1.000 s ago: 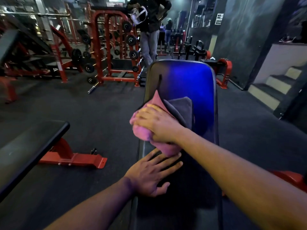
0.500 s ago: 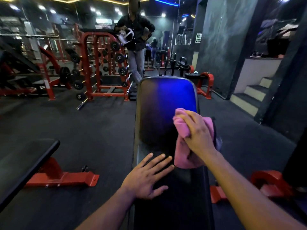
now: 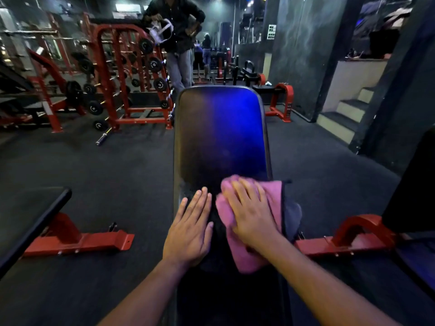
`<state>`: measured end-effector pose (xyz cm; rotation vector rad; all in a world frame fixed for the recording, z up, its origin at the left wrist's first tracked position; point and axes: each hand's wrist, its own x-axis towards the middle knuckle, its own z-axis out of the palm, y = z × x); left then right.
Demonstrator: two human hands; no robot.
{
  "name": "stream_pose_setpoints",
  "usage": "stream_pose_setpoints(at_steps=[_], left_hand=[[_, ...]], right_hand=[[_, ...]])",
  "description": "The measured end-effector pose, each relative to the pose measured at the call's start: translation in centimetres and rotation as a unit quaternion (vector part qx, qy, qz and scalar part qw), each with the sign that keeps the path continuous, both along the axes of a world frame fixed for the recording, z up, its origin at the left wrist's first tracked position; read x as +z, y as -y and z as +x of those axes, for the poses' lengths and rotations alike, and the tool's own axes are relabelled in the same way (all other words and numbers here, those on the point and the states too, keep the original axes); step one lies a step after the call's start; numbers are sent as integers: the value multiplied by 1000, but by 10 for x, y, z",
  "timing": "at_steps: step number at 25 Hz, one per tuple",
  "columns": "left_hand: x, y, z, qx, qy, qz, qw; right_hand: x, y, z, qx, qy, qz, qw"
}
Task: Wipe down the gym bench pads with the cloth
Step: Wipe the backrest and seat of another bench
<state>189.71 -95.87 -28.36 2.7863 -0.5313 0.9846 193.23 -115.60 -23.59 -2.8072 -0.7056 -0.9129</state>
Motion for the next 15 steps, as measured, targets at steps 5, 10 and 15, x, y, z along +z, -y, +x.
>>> stream_pose_setpoints(at_steps=[5, 10, 15], left_hand=[[-3, 1, 3, 13, 1, 1, 1000], [-2, 0, 1, 10, 0, 6, 1000], [-4, 1, 3, 7, 13, 5, 1000]], right_hand=[[1, 62, 27, -20, -13, 111, 994], [53, -1, 65, -87, 1, 100, 991], [-18, 54, 0, 120, 15, 13, 993]])
